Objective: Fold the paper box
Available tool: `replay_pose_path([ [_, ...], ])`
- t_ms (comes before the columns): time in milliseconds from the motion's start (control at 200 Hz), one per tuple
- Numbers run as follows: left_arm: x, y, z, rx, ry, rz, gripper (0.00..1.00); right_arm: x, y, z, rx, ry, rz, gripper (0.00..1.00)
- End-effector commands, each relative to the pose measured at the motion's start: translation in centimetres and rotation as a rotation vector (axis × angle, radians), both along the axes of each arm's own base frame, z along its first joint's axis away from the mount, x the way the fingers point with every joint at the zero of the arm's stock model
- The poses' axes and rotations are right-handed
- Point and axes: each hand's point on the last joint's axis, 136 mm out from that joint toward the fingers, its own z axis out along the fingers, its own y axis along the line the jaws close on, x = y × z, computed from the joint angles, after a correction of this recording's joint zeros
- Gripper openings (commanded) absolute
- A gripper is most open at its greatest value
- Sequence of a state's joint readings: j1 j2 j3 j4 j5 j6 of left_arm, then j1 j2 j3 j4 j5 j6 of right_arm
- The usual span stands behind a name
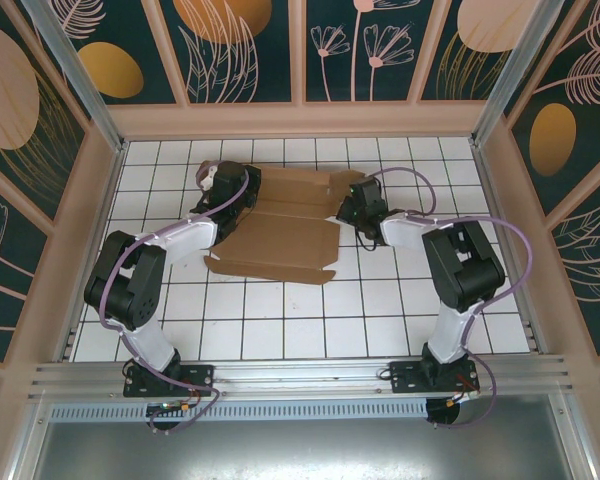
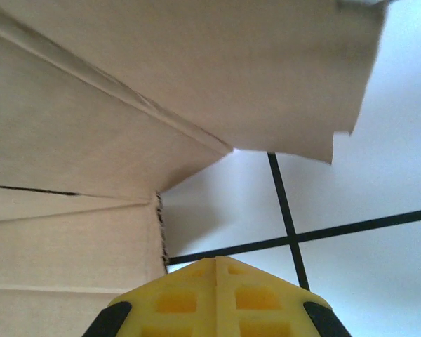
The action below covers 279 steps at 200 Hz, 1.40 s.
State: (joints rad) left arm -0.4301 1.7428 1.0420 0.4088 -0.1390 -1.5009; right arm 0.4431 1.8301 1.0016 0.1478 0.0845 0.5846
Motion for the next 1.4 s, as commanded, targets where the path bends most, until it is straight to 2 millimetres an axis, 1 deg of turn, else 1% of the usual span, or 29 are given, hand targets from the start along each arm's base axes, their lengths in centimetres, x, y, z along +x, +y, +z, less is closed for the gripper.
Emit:
replay_pose_path([
  [0,-0.9,1.3,-3.0,0.085,0.116,0.027,0.00,0.8,1.4,-0.4,0.050,-0.001,0.043,0.00],
  [30,-0.9,1.2,-3.1,0.086,0.118,0.026,0.00,0.6,2.3,-0.4,0.084,0.006,0.074,0.00],
  [65,-0.9,1.2,-3.0,0.085,0.118,0.025,0.00,0.6,2.8,-0.4,0.103,0.009,0.091,0.00],
  [190,-0.9,1.1,-3.0,0.083,0.120,0.021,0.00,0.9,4.9,1.2,0.172,-0.051,0.155,0.00],
  [300,-0.9,1.0,-3.0,0.082,0.120,0.018,0.00,1.4,6.6,2.3,0.202,-0.086,0.204,0.06],
  [400,-0.9,1.1,-3.0,0.081,0.120,0.018,0.00,1.8,7.9,2.0,0.183,-0.082,0.243,0.12],
  [465,-0.9,1.2,-3.0,0.085,0.124,0.023,0.00,1.8,8.0,1.6,0.164,-0.068,0.255,0.14],
  [530,-0.9,1.3,-3.1,0.091,0.138,0.032,0.00,1.3,7.8,2.0,0.150,-0.068,0.272,0.18],
  [570,-0.9,1.4,-3.3,0.100,0.150,0.036,0.00,0.7,7.6,2.9,0.139,-0.084,0.292,0.19],
  [631,-0.7,1.3,-3.5,0.116,0.175,0.035,0.00,-0.3,7.2,4.9,0.117,-0.123,0.331,0.22],
  [701,-0.3,1.5,-3.6,0.125,0.195,0.037,0.00,-1.6,6.2,8.1,0.080,-0.207,0.356,0.28],
  [756,-0.1,1.5,-3.6,0.124,0.199,0.037,0.00,-2.7,4.9,10.6,0.039,-0.282,0.361,0.34],
  [826,0.2,1.6,-3.5,0.132,0.209,0.042,0.00,-3.4,2.8,13.2,-0.020,-0.353,0.335,0.39],
  [871,0.5,1.6,-3.2,0.140,0.212,0.043,0.00,-3.4,1.1,14.3,-0.072,-0.395,0.300,0.42],
  [906,0.7,1.6,-3.1,0.146,0.214,0.043,0.00,-3.2,-0.1,14.5,-0.104,-0.409,0.270,0.44],
  [956,1.0,1.6,-3.0,0.151,0.217,0.044,0.00,-2.4,-2.3,14.2,-0.174,-0.414,0.214,0.46],
  [1026,1.2,1.3,-3.0,0.149,0.219,0.034,0.00,-1.2,-4.7,12.8,-0.266,-0.422,0.191,0.47],
  [1071,1.3,1.1,-3.1,0.146,0.221,0.028,0.00,0.0,-6.9,12.4,-0.325,-0.431,0.127,0.48],
  [1116,1.3,1.0,-3.3,0.145,0.229,0.025,0.00,1.1,-8.7,12.0,-0.327,-0.433,0.086,0.48],
  [1196,1.2,1.1,-3.3,0.147,0.229,0.024,0.00,3.1,-10.5,11.1,-0.291,-0.423,0.078,0.45],
  [1271,1.0,1.1,-3.2,0.147,0.227,0.023,0.00,4.6,-11.1,9.6,-0.335,-0.391,0.118,0.41],
  [1331,0.9,1.2,-3.1,0.145,0.223,0.021,0.00,5.1,-9.5,8.1,-0.334,-0.371,0.241,0.40],
  [1391,0.8,1.1,-3.1,0.139,0.216,0.014,0.00,5.1,-7.6,6.5,-0.324,-0.353,0.371,0.39],
])
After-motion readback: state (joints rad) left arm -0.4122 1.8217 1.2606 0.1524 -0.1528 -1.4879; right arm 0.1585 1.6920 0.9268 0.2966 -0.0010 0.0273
